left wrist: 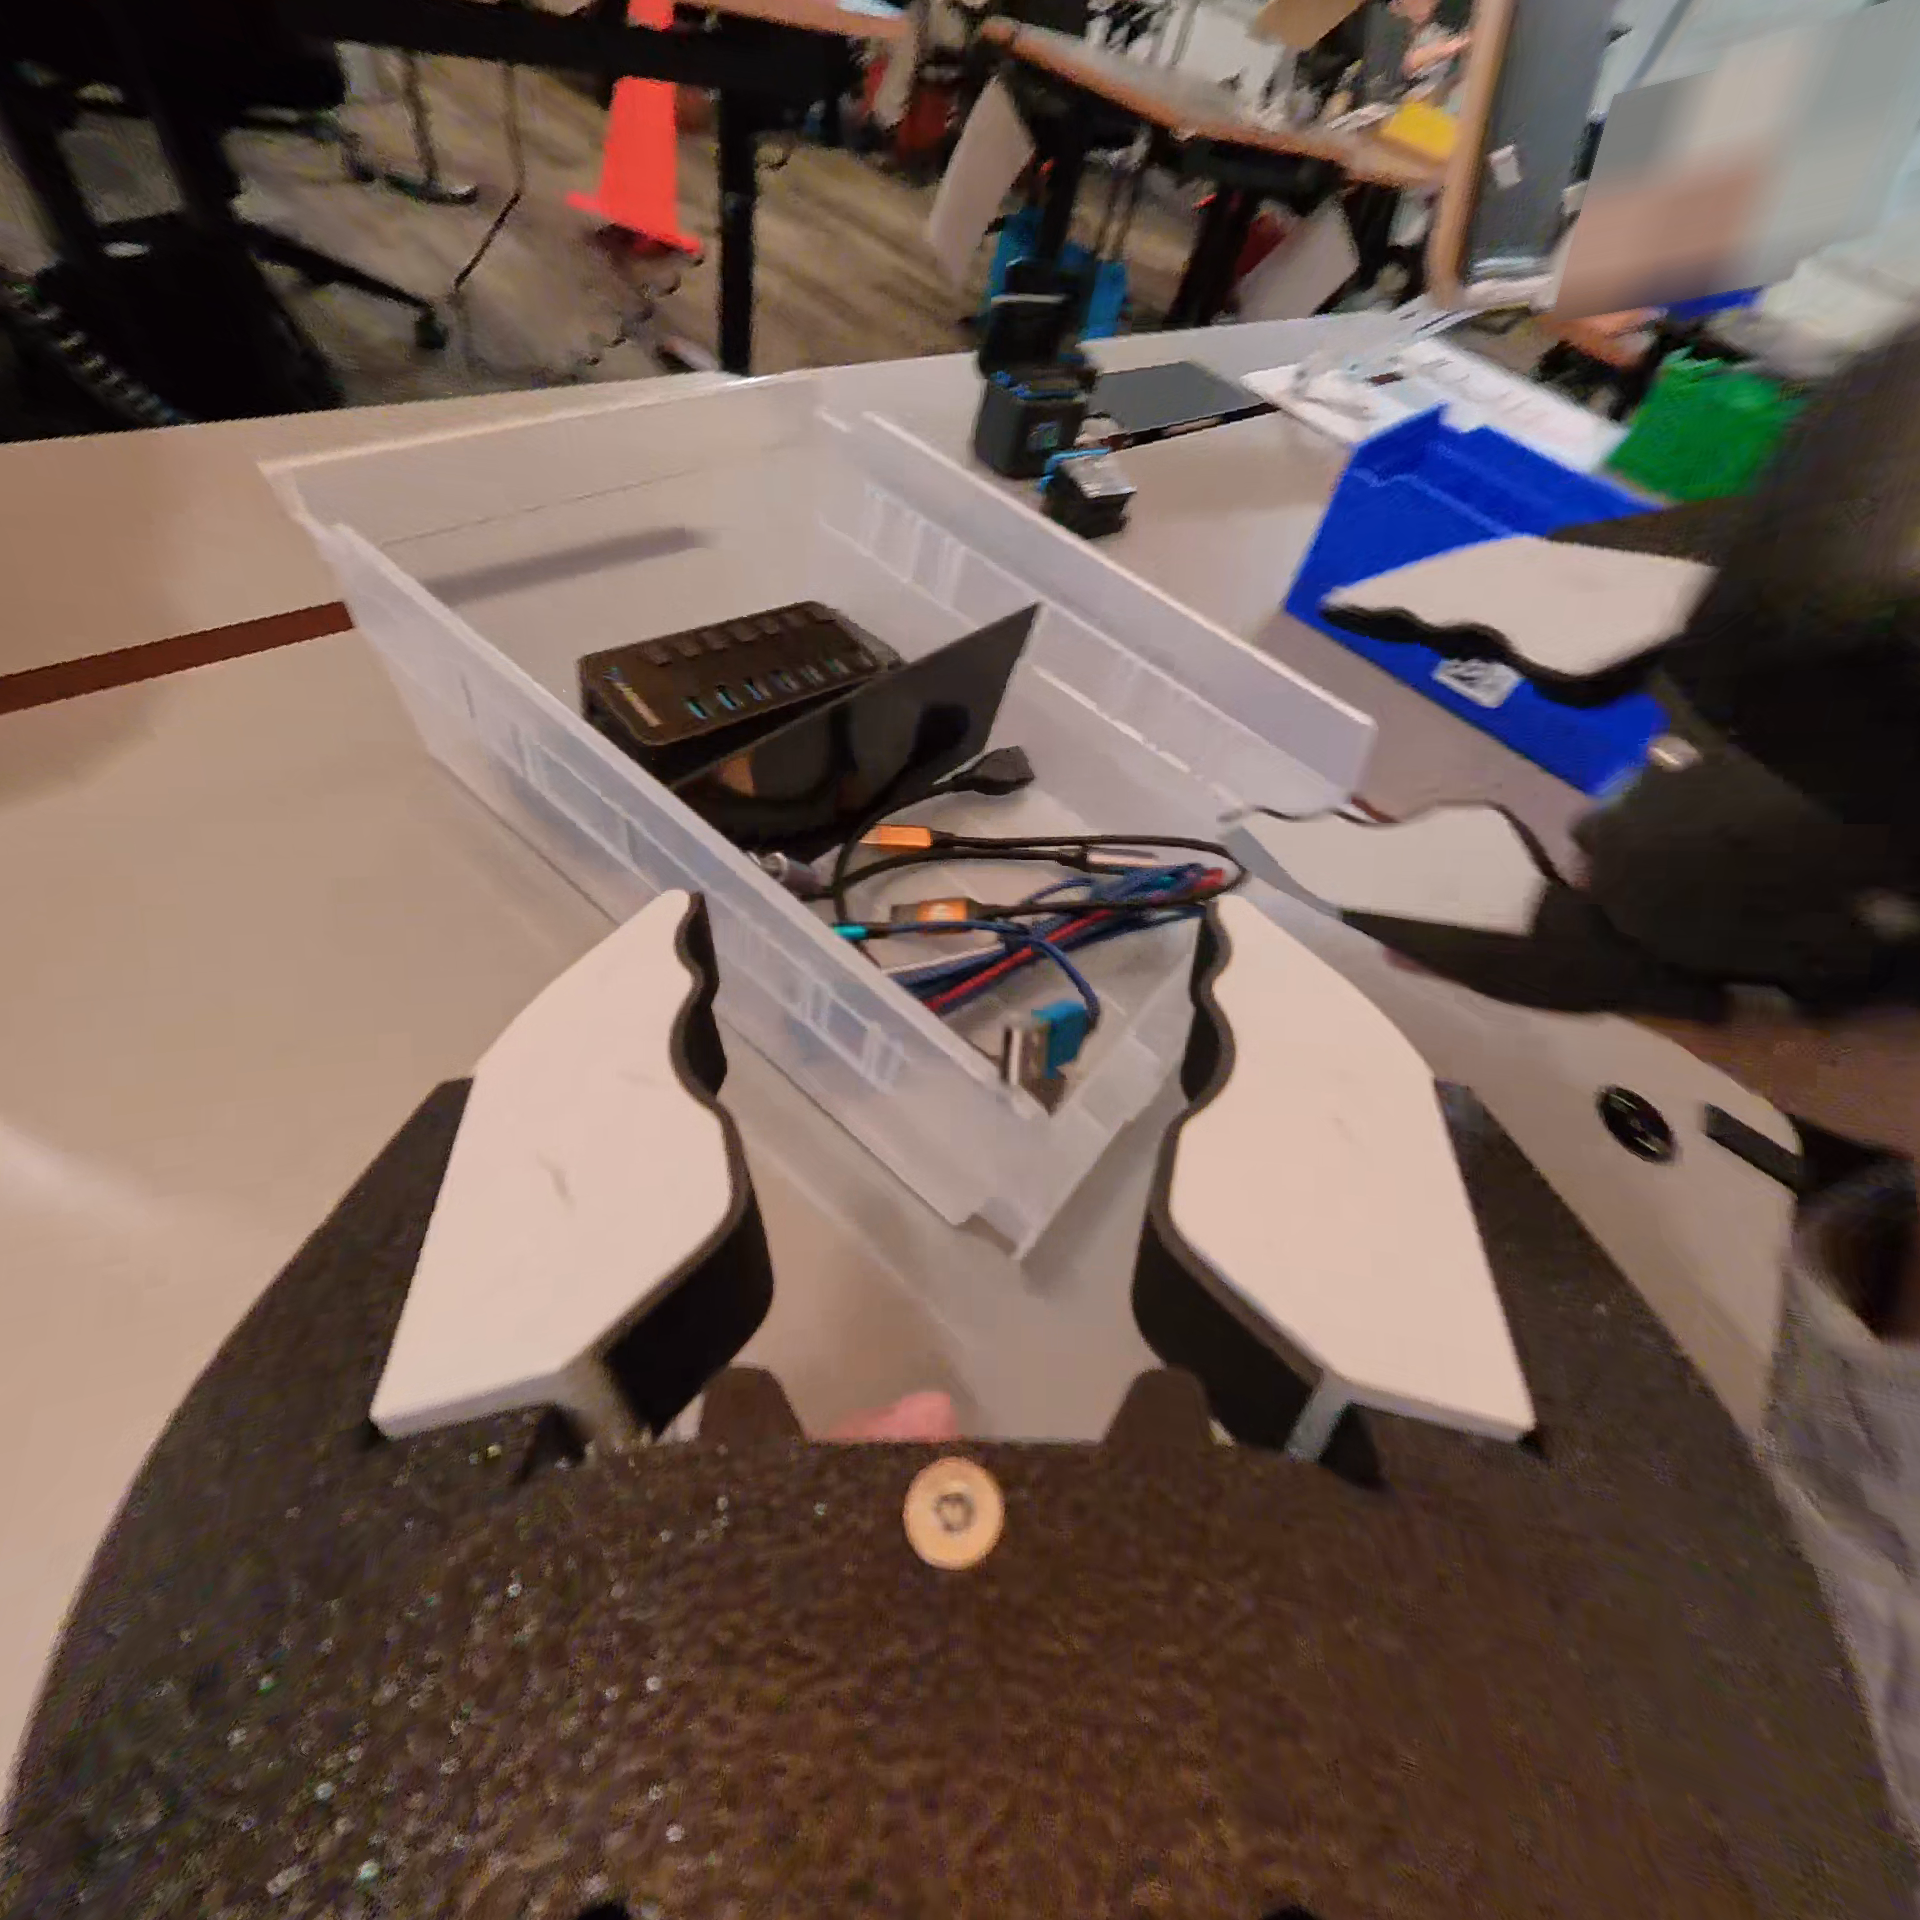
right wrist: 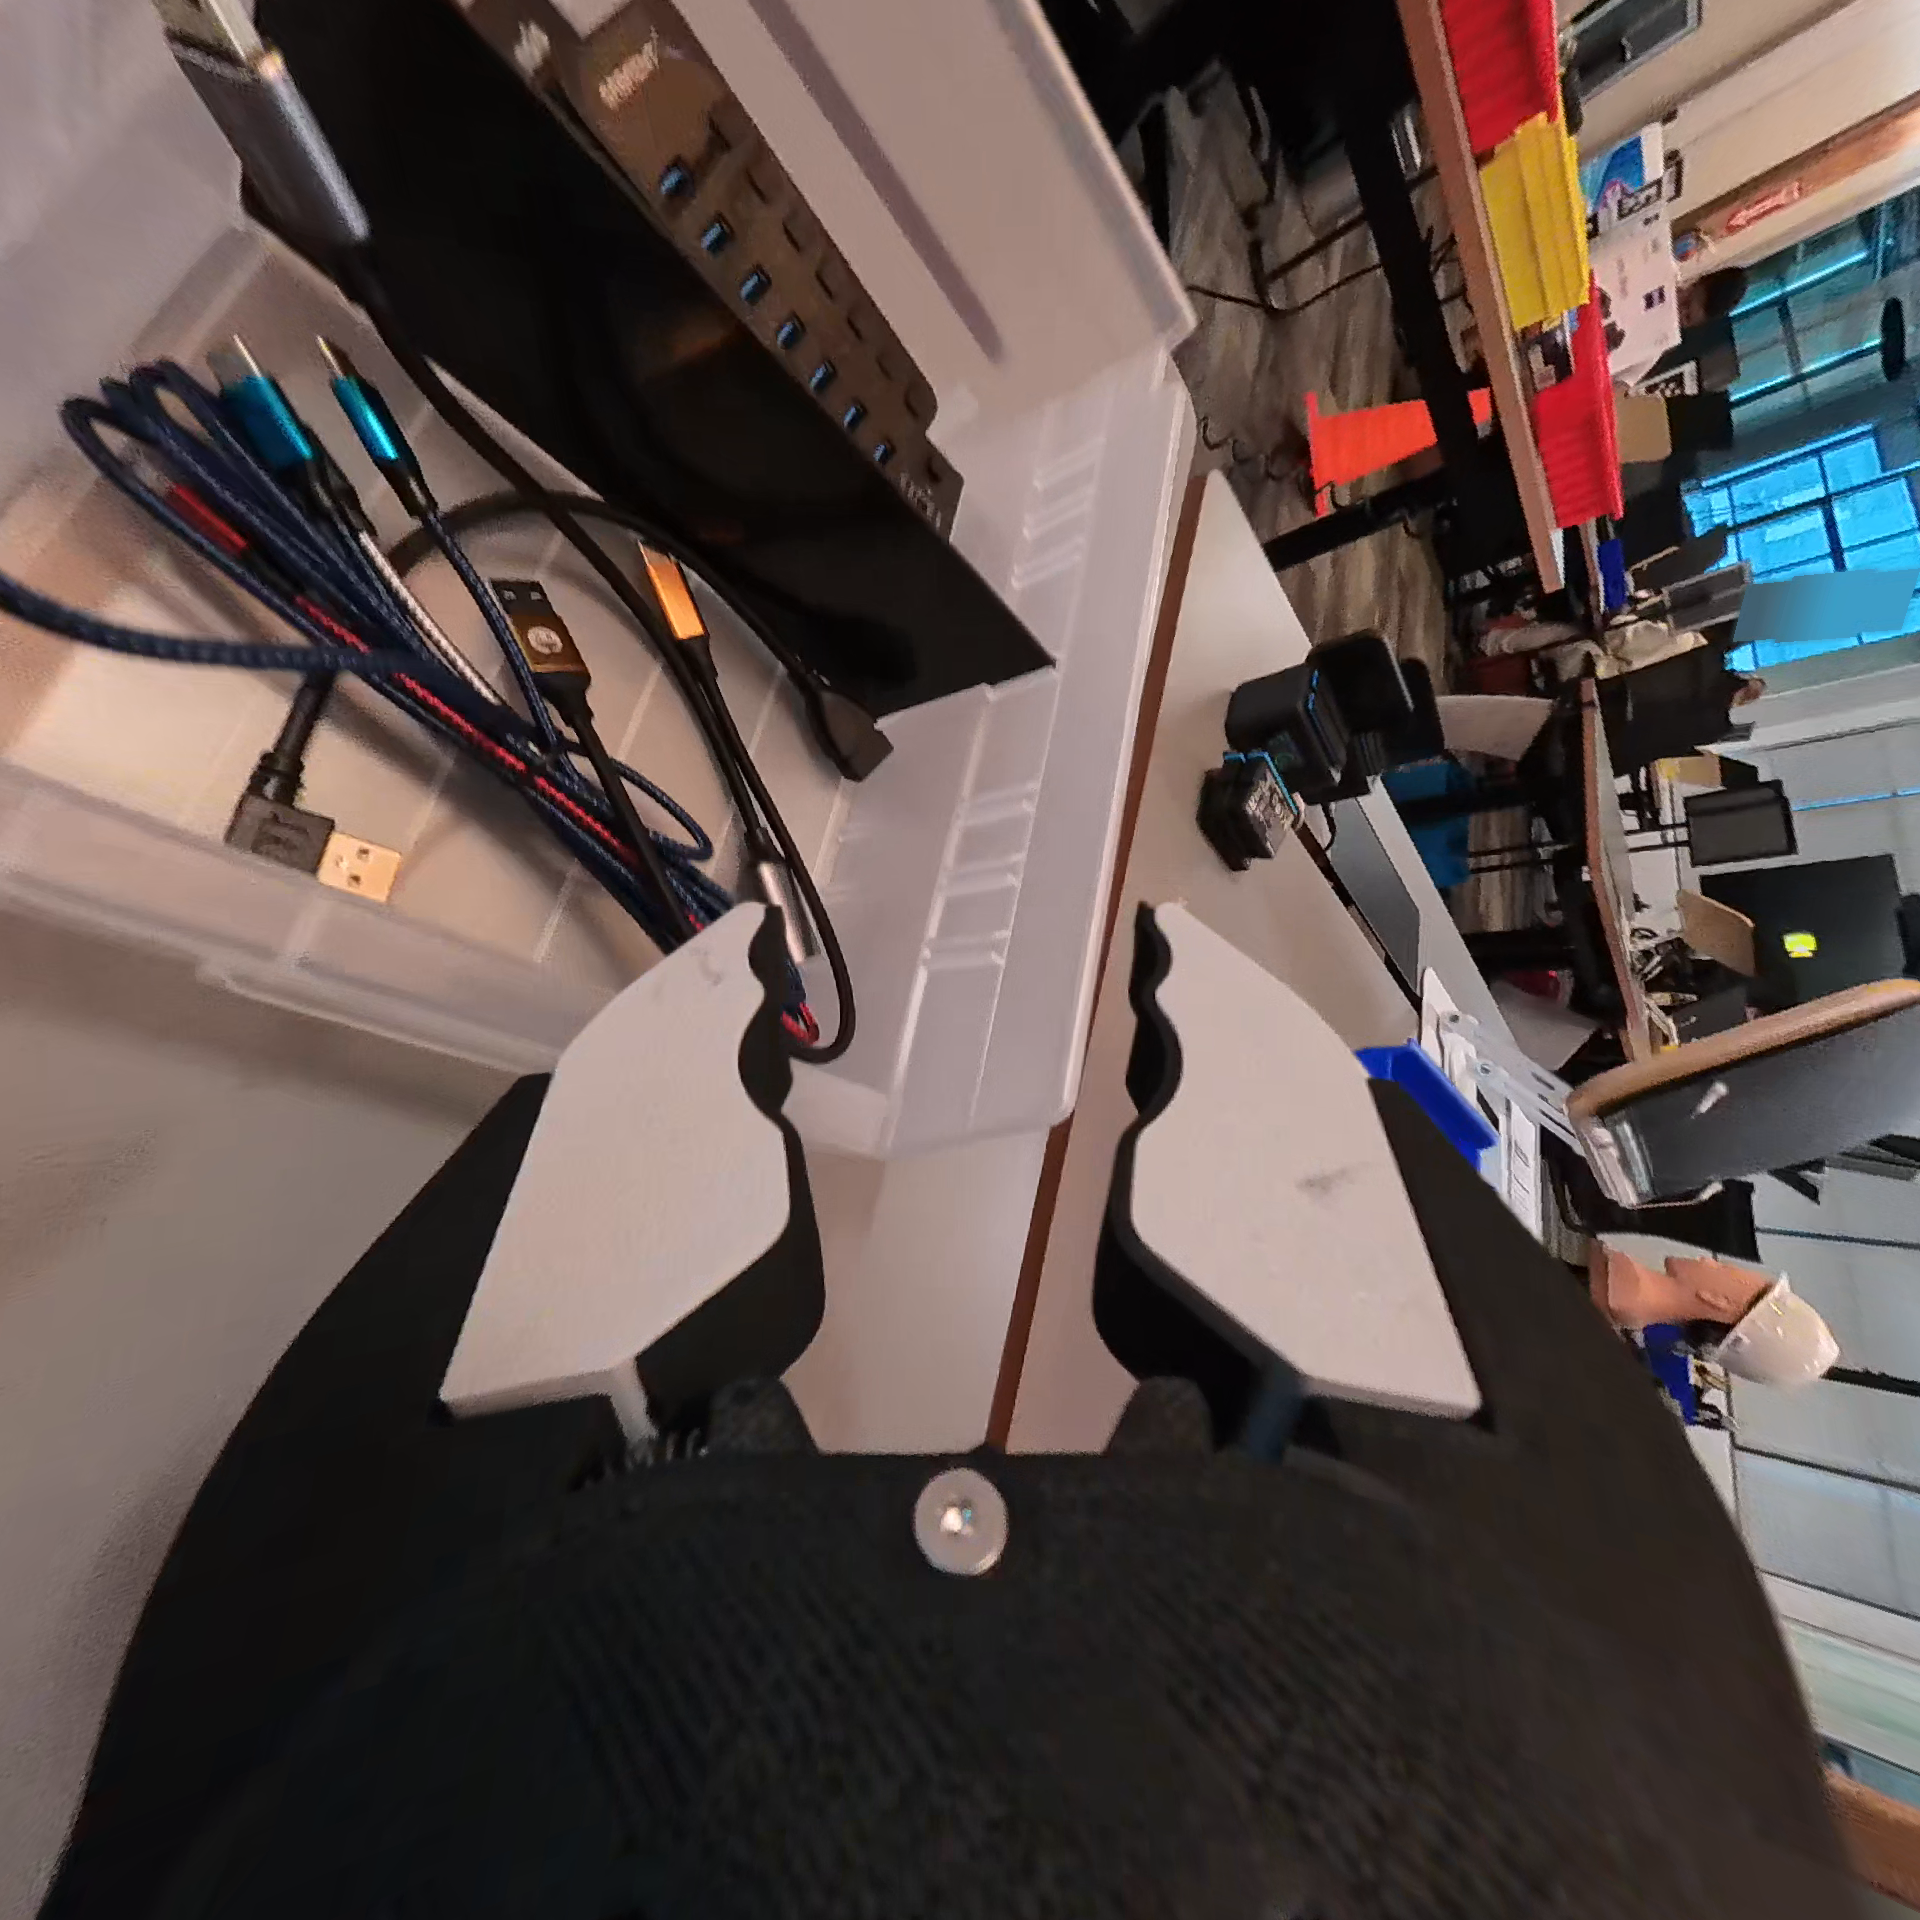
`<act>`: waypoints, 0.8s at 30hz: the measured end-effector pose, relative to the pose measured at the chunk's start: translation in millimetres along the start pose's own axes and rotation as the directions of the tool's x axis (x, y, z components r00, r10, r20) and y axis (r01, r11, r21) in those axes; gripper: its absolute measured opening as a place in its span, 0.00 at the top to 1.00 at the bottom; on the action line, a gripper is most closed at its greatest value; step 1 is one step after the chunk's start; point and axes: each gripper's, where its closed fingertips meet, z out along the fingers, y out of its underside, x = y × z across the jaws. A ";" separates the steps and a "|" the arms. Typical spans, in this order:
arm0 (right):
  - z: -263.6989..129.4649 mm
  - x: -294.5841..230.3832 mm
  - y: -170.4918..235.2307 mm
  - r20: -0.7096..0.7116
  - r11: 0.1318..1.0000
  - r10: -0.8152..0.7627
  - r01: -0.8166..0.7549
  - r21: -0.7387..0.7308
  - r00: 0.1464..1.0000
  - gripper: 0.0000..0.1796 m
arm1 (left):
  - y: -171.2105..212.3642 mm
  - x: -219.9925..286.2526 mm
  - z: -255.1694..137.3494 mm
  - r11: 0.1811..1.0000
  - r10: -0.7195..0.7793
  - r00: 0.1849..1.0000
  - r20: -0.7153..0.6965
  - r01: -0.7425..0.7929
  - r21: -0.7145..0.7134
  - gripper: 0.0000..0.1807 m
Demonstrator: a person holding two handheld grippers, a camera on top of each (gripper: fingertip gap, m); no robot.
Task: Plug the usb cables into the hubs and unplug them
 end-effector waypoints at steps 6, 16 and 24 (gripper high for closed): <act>-11.7 17.9 10.7 -0.009 0.990 0.131 -0.130 0.053 0.991 0.61 | 13.0 -34.6 50.4 0.963 0.145 0.962 0.232 -0.083 -0.257 0.48; -27.2 28.7 10.5 0.089 0.951 0.233 -0.246 0.185 0.968 0.59 | 33.2 -100.8 46.1 0.870 0.377 0.866 0.329 -0.209 -0.447 0.82; -55.4 -2.9 -49.7 0.328 0.851 0.239 -0.360 0.382 0.914 0.58 | 66.4 -150.6 -77.5 0.810 0.491 0.848 0.201 -0.358 -0.465 0.86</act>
